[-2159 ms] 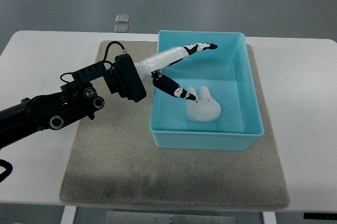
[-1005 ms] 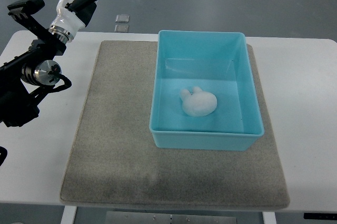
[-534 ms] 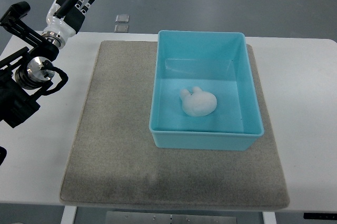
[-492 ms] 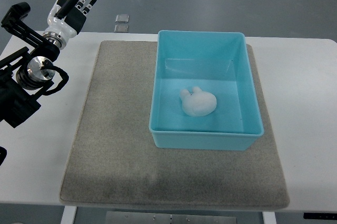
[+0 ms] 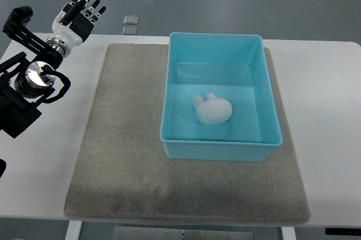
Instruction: Place white toy into blue box with left hand
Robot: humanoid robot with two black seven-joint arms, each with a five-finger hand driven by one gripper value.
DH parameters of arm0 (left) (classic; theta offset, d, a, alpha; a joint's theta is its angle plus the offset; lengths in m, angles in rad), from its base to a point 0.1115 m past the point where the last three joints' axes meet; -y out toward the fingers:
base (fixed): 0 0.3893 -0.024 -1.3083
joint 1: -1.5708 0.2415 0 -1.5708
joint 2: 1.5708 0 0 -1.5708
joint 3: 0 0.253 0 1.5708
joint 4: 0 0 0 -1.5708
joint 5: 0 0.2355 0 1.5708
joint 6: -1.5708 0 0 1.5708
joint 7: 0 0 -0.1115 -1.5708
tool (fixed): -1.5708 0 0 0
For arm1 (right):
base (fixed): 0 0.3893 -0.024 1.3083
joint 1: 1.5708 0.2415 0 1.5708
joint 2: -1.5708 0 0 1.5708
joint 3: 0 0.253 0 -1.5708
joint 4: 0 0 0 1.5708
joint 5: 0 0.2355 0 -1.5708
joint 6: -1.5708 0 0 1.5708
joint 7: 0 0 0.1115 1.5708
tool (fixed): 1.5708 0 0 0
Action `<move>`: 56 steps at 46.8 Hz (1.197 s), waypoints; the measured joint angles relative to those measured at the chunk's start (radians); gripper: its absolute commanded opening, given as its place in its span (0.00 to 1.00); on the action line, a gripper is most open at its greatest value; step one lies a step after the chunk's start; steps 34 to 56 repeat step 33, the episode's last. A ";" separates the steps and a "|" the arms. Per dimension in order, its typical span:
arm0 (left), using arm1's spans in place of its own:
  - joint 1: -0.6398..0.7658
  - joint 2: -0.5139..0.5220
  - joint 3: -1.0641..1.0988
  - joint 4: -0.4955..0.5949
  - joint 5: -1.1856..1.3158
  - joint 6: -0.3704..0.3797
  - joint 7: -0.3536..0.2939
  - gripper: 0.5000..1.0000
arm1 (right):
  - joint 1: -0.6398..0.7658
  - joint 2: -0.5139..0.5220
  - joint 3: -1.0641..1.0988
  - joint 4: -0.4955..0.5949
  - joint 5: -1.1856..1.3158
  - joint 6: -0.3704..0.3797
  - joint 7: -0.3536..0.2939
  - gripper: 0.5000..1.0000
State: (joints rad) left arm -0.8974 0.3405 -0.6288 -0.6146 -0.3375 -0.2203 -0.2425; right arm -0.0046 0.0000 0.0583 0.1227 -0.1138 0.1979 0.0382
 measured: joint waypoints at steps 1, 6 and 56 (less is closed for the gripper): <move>0.000 0.000 -0.001 -0.001 0.000 0.000 0.000 0.99 | 0.000 0.000 0.000 0.000 0.000 0.000 0.000 0.87; 0.000 0.000 -0.025 -0.005 0.002 0.001 -0.001 0.99 | 0.000 0.000 0.000 0.000 0.000 0.000 0.000 0.87; 0.040 0.000 -0.063 -0.007 0.003 0.000 -0.002 0.99 | 0.000 0.000 0.001 0.006 -0.005 0.005 -0.001 0.87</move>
